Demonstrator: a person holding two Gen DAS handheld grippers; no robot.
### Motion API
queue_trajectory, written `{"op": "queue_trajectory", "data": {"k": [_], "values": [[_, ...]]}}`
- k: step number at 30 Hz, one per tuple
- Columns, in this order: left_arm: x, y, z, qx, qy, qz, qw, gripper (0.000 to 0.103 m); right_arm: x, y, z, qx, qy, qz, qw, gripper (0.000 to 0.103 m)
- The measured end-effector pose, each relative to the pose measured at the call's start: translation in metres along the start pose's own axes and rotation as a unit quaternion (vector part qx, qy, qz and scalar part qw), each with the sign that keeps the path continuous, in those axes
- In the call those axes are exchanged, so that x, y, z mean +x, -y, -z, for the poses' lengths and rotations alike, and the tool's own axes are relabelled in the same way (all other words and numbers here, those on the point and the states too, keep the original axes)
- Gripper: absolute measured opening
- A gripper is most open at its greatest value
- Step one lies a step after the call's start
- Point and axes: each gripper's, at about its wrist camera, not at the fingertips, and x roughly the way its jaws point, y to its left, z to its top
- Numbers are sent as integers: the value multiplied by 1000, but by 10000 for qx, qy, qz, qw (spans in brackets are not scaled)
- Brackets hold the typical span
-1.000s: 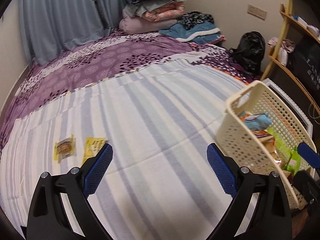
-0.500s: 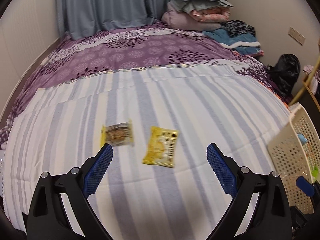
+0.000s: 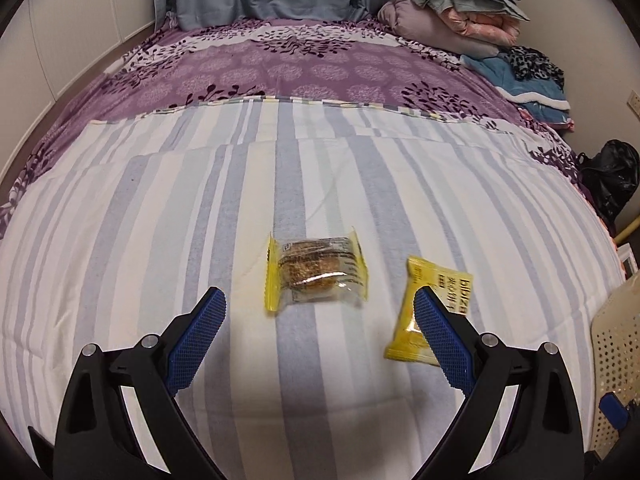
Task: Organize snacks
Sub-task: 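Move both open tools back to the last two snacks on the bed, then grasp the clear round cake with the left tool while the right grasps the yellow biscuit pack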
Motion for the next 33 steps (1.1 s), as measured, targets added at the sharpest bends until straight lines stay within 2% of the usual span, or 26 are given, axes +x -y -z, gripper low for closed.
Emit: {"op": "queue_trajectory", "data": {"k": [9,15,16,17,18,20,21,23,33], "values": [[36,-13,-9,-177,-185,75,9996,96,28,-13,-6,-109,-224,-26,9997,75],[50,-13,-12,-85,-218,135,9996,96,46,-23,-12,-184,-306,-60,9993,75],[51,-13,-12,-48,-204,120,9997,92,48,-25,-13,-198,-315,-58,9993,75],[52,-12,-12,-18,-199,123,9997,83,52,-27,-14,-213,-328,-57,9992,75],[53,-12,-12,-7,-183,127,9998,82,55,-29,-15,-223,-343,-55,9991,75],[51,-12,-12,-1,-88,151,9998,63,60,-31,-17,-240,-363,-53,9990,75],[50,-13,-12,-8,-62,170,9998,60,64,-32,-19,-252,-372,-47,9990,75],[49,-17,-13,-67,-40,248,9997,56,70,-34,-21,-266,-383,-45,9989,75],[23,-36,-5,-136,239,193,9994,54,119,-55,-42,-499,-508,-1,9975,75]]}}
